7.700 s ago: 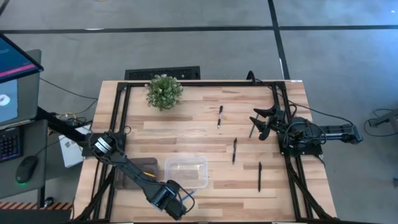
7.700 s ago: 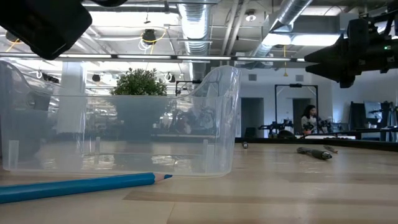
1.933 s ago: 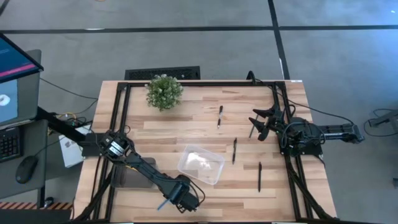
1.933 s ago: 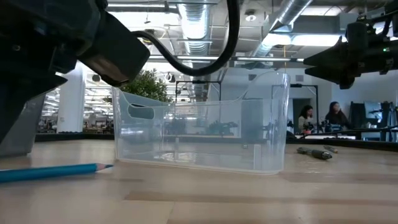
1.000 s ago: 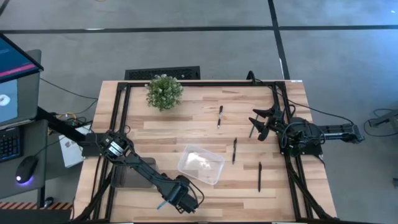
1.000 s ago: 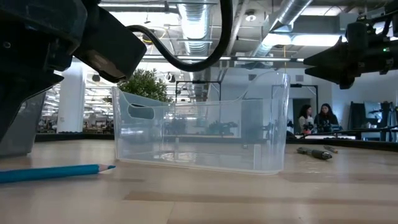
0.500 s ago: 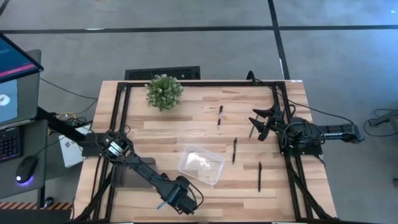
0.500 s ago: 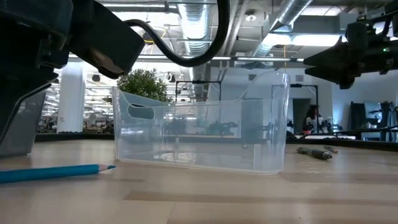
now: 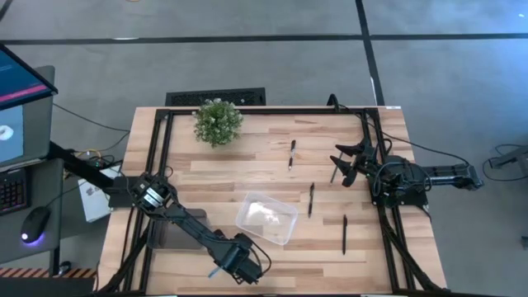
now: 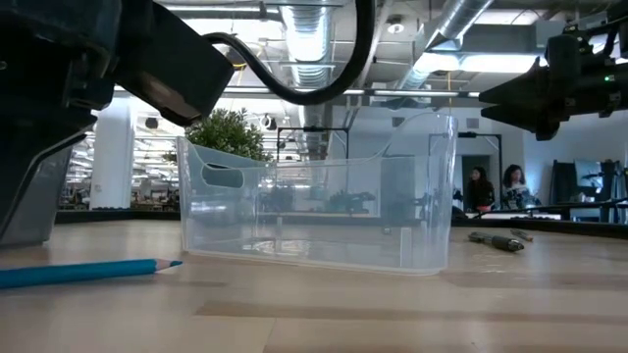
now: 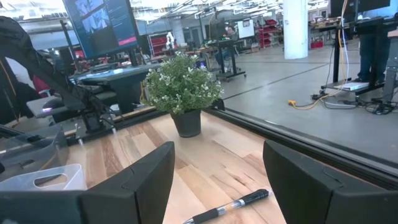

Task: Sort pens & pencils
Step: Put the blue pencil into the black bin, then put the bottom black pen into the transparent bin

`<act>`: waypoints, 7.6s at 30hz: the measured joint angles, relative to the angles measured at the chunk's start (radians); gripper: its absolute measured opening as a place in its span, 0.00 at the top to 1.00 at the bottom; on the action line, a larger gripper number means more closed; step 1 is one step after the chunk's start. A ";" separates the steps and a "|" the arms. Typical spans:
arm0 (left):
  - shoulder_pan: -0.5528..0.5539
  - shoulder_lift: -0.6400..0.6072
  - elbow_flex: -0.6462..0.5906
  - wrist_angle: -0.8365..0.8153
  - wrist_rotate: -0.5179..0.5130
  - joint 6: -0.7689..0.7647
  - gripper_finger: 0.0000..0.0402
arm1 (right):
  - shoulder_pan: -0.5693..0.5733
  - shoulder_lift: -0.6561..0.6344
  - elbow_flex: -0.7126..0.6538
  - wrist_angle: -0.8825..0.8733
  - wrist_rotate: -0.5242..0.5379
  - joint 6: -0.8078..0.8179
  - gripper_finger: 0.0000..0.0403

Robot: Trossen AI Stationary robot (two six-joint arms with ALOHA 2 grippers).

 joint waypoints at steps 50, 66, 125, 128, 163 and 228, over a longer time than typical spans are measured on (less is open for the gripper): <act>0.017 0.001 0.187 -0.195 -0.085 0.223 0.99 | 0.000 0.090 0.000 0.041 -0.002 0.000 0.34; 0.014 -0.025 0.483 -0.527 -0.130 0.444 0.98 | -0.002 0.090 0.000 0.042 0.006 0.000 0.34; -0.284 -0.859 -0.782 -0.195 -0.030 0.664 0.98 | -0.129 0.090 0.000 0.012 0.006 0.274 0.34; -0.284 -0.858 -0.801 -0.187 -0.055 0.737 0.98 | -0.137 0.090 0.000 0.011 0.006 0.281 0.34; -0.105 -0.855 -0.882 0.167 -0.092 0.990 1.00 | -0.137 0.090 0.000 0.000 0.006 0.278 0.34; -0.026 -0.859 -0.672 0.211 -0.271 0.873 0.91 | -0.137 0.090 0.000 -0.004 -0.071 0.263 0.34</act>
